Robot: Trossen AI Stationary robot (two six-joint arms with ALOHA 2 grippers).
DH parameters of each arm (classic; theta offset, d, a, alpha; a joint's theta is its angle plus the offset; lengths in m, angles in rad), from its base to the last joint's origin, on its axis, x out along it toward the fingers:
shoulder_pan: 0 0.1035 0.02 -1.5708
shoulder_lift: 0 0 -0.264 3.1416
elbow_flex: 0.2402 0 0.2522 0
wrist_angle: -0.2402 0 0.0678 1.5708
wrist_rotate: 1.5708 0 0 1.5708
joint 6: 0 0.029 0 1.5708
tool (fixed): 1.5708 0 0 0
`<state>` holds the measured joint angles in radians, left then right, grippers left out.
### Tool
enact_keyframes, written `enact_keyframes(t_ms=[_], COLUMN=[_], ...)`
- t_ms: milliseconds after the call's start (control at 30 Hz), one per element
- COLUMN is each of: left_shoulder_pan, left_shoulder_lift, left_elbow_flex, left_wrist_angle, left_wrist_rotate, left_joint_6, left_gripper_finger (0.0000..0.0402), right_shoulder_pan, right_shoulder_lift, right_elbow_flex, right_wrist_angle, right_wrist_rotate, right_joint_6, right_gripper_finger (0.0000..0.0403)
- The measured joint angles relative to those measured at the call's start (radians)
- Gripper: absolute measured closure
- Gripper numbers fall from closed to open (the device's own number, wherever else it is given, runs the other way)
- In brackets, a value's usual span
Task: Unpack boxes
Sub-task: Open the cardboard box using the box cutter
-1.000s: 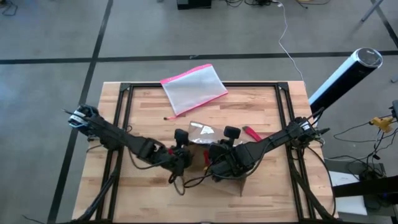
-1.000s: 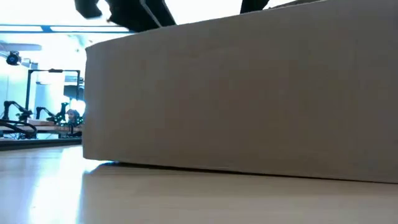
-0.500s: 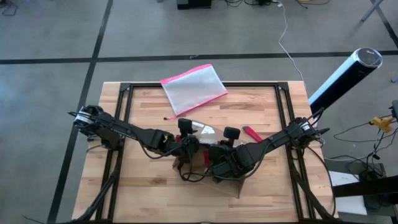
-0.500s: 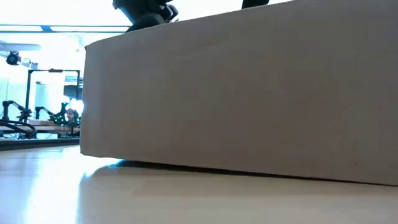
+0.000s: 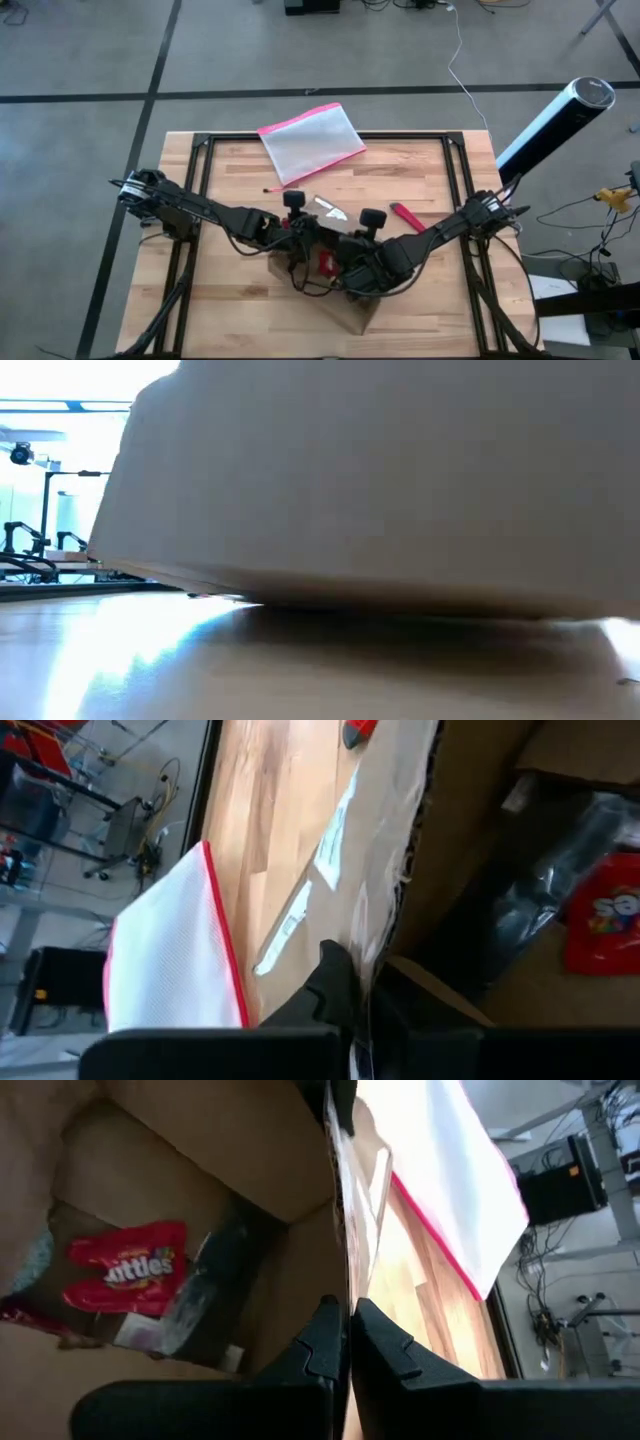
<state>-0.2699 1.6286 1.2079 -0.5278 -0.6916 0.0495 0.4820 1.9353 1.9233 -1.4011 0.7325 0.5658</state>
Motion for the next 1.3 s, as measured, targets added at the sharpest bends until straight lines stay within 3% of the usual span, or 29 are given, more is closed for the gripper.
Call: enact_keyframes(t_ms=[300,433,667,867,1300], left_shoulder_pan=[0.013,0.026,0.037,0.037,0.036], left_shoulder_lift=[0.000,0.000,0.000,0.000,0.000], left_elbow_flex=[-0.002,-0.002,-0.002,-0.002,-0.001], left_wrist_angle=[-0.049,-0.048,-0.037,-0.034,-0.030], left_wrist_rotate=[-0.072,-0.072,-0.071,-0.057,-0.025], left_joint_6=[-0.136,-0.186,-0.228,-0.226,-0.224], left_gripper_finger=[0.0401,0.0401,0.0402,0.0402,0.0402], right_shoulder_pan=[0.072,0.102,0.112,0.105,0.062], right_shoulder_lift=[-0.008,-0.007,0.028,0.085,0.229], right_elbow_flex=[0.081,0.084,0.048,0.036,0.034], right_wrist_angle=[0.013,0.112,0.351,0.397,0.449], right_wrist_rotate=[0.047,0.048,-0.061,-0.069,-0.126], right_joint_6=[-0.008,-0.027,-0.115,-0.122,-0.106], right_gripper_finger=[0.0388,0.0349,0.0269,0.0226,0.0217])
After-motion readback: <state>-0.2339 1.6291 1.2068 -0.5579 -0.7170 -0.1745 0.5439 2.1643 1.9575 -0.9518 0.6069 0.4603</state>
